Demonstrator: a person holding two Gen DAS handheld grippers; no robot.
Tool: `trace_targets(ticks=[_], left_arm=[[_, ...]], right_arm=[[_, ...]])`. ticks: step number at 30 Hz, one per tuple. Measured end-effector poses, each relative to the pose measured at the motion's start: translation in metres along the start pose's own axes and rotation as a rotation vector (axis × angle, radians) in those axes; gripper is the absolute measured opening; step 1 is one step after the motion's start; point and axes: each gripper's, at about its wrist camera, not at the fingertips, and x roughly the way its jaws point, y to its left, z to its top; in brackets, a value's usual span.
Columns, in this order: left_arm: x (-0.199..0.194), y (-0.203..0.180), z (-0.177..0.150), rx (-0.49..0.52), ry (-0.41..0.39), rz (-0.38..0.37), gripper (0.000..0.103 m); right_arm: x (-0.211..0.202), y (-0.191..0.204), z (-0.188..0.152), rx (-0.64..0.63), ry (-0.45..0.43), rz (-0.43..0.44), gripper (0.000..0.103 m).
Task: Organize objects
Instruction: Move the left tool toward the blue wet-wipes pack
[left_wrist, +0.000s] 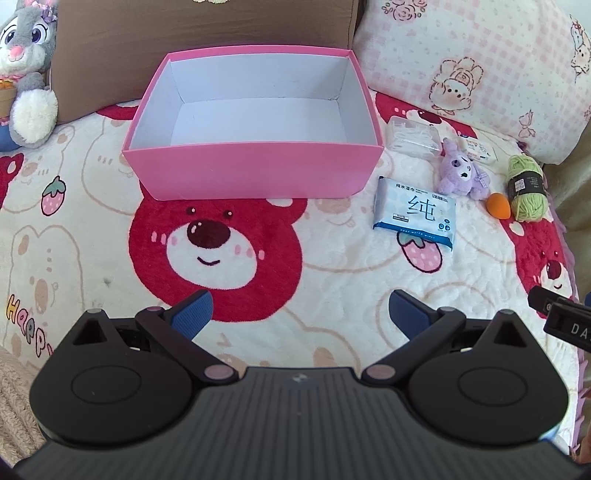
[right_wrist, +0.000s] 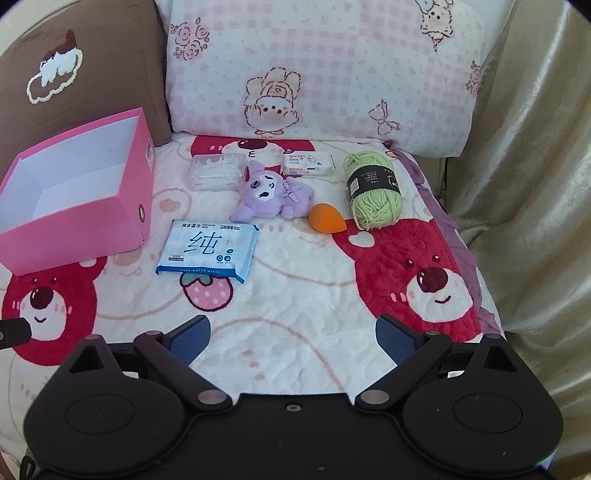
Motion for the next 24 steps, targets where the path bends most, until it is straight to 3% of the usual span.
trace_targets(ticks=[24], left_arm=[[-0.006, -0.0087, -0.0028, 0.095, -0.05, -0.022, 0.103]], right_arm=[[0.0012, 0.0041, -0.0024, -0.026, 0.024, 0.025, 0.099]])
